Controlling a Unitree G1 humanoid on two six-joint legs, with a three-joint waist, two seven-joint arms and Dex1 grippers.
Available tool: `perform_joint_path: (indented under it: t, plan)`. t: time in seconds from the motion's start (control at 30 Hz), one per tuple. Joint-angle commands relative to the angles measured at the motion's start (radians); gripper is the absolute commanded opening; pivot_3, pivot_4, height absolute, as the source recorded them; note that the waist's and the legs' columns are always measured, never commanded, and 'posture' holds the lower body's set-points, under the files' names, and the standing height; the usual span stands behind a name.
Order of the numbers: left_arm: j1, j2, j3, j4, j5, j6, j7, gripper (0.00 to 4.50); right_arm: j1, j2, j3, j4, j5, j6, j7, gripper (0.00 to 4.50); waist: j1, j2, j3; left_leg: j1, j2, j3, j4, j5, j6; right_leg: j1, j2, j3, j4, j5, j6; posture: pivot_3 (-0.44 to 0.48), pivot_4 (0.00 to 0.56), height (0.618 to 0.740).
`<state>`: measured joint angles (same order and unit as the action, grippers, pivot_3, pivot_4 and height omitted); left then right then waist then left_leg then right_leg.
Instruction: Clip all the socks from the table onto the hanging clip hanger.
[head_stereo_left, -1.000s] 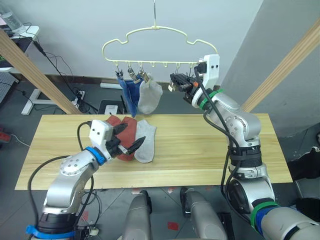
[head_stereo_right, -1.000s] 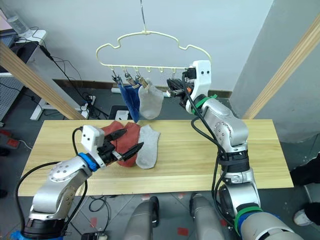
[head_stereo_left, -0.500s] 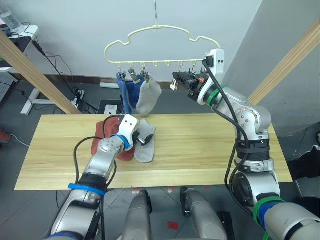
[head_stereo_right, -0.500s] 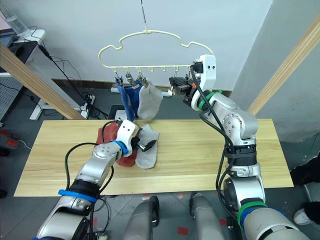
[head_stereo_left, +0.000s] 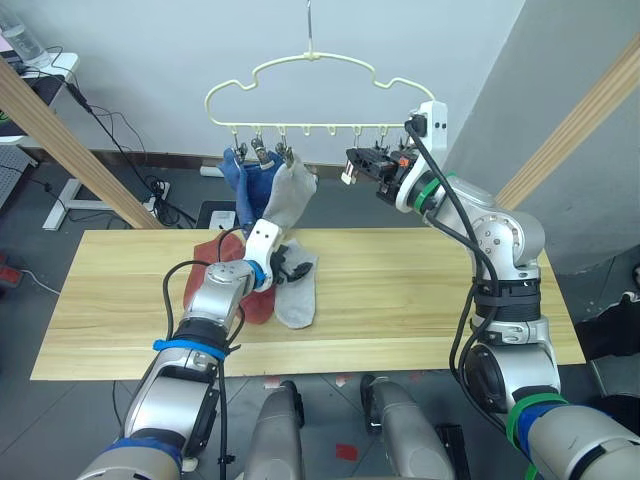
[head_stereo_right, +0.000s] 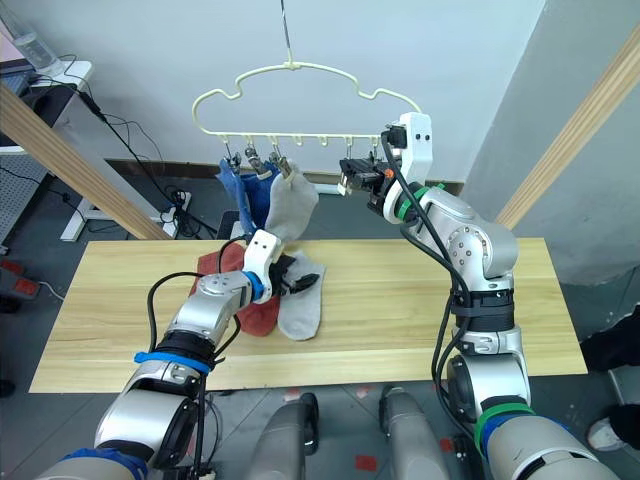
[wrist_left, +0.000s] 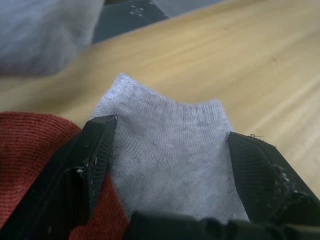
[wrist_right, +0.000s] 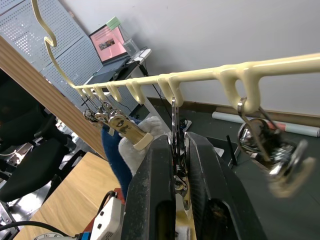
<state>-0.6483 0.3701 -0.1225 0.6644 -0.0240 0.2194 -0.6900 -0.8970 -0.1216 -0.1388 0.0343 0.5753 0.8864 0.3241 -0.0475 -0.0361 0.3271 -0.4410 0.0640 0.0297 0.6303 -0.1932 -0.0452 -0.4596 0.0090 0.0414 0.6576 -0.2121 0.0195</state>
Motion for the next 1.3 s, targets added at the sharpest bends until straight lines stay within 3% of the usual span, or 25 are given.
perform_joint_path:
  t: [0.03,0.5,0.83,1.1,1.3]
  plan:
    - [0.069,0.0,-0.05,-0.017,0.037,-0.034,-0.037,3.54,-0.025,0.001,-0.013,-0.036,0.025,-0.01,0.003,0.06,-0.001,0.0,0.0,0.0,0.0,0.0,0.0,0.0,0.0,0.0,0.0,0.0,0.0,0.0,0.0,-0.091,0.312,0.74]
    - [0.106,0.036,-0.047,-0.116,0.127,-0.221,0.051,3.54,-0.028,-0.003,-0.009,-0.023,0.011,-0.028,0.004,0.06,-0.005,0.0,0.0,0.0,0.0,0.0,0.0,0.0,0.0,0.0,0.0,0.0,0.0,0.0,0.0,-0.084,0.316,0.74]
    - [0.175,-0.026,-0.013,-0.333,-0.006,-0.01,-0.017,3.54,-0.029,-0.005,-0.012,-0.022,0.013,-0.027,-0.002,0.06,-0.01,0.0,0.0,-0.002,0.0,0.0,0.0,0.0,0.0,-0.001,0.0,0.0,0.0,0.0,0.0,-0.086,0.318,0.74]
    - [0.151,-0.019,-0.056,-0.207,0.092,-0.036,0.072,3.54,-0.024,-0.011,-0.013,-0.032,0.013,-0.019,-0.009,0.06,-0.01,0.0,0.0,-0.002,0.0,-0.001,0.0,0.0,0.0,-0.002,0.0,0.0,0.001,0.0,0.0,-0.1,0.324,0.74]
    - [0.134,-0.028,-0.069,-0.153,0.111,-0.073,0.067,3.54,-0.021,-0.012,-0.012,-0.035,0.017,-0.015,-0.014,0.06,-0.01,0.0,0.0,-0.002,0.0,0.0,0.0,0.0,0.0,-0.002,0.0,0.0,0.001,0.0,0.0,-0.105,0.329,0.74]
